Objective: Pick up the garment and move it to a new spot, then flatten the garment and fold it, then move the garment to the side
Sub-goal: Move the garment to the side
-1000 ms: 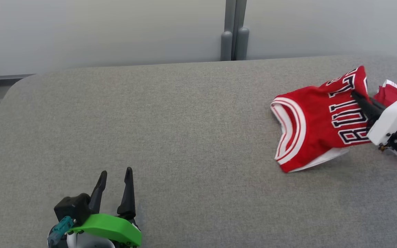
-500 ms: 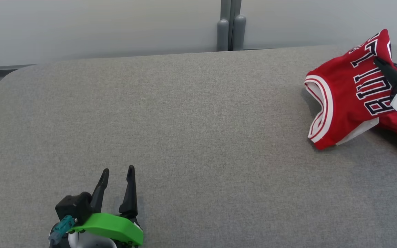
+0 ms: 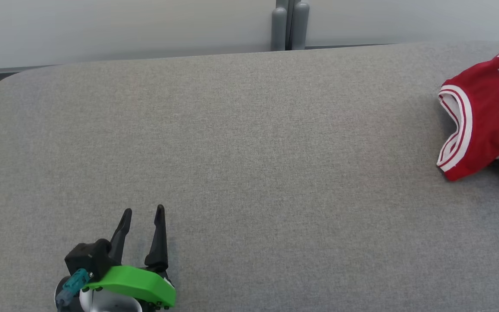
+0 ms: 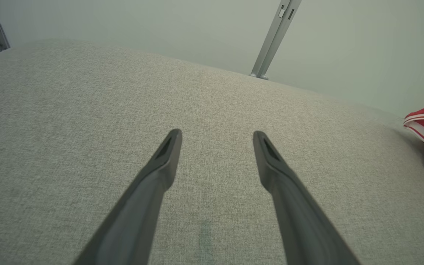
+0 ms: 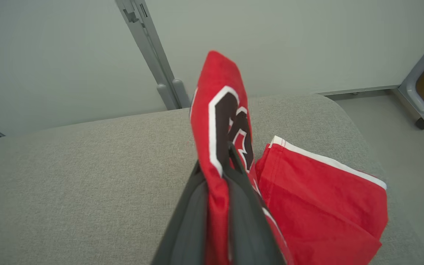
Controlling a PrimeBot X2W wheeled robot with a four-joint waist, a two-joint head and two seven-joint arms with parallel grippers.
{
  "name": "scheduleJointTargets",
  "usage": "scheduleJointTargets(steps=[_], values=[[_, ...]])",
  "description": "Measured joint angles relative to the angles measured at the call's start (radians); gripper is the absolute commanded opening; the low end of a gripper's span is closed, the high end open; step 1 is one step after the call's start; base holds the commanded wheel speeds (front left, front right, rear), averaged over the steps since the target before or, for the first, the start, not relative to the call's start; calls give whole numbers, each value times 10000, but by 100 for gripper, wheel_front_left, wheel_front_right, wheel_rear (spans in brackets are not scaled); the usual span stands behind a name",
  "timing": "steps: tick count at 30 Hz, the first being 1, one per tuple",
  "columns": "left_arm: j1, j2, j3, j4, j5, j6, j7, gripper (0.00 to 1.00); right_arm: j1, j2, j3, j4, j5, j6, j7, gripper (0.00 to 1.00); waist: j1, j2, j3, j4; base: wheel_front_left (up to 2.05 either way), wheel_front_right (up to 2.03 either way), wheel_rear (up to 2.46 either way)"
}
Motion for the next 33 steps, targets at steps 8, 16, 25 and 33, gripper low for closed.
scheduleJointTargets(steps=[8,16,25,33], values=[[-63,268,15,-297,247,0,249,100,-7,-581,-69,249,-213,-314,15,0,0,0,416,-86,0,0,0],[-408,629,-40,-690,646,0,621,100,-203,-1070,-33,825,-1258,-803,-840,0,0,0,1101,-77,0,0,0],[-634,834,-86,-1283,878,0,871,100,-246,-1657,194,1567,-2339,-1406,-1486,0,0,0,1776,86,0,0,0],[-784,907,-178,-1580,953,0,1116,100,-236,-1607,988,1985,-3620,-1605,-1910,0,0,0,2206,211,0,0,0]])
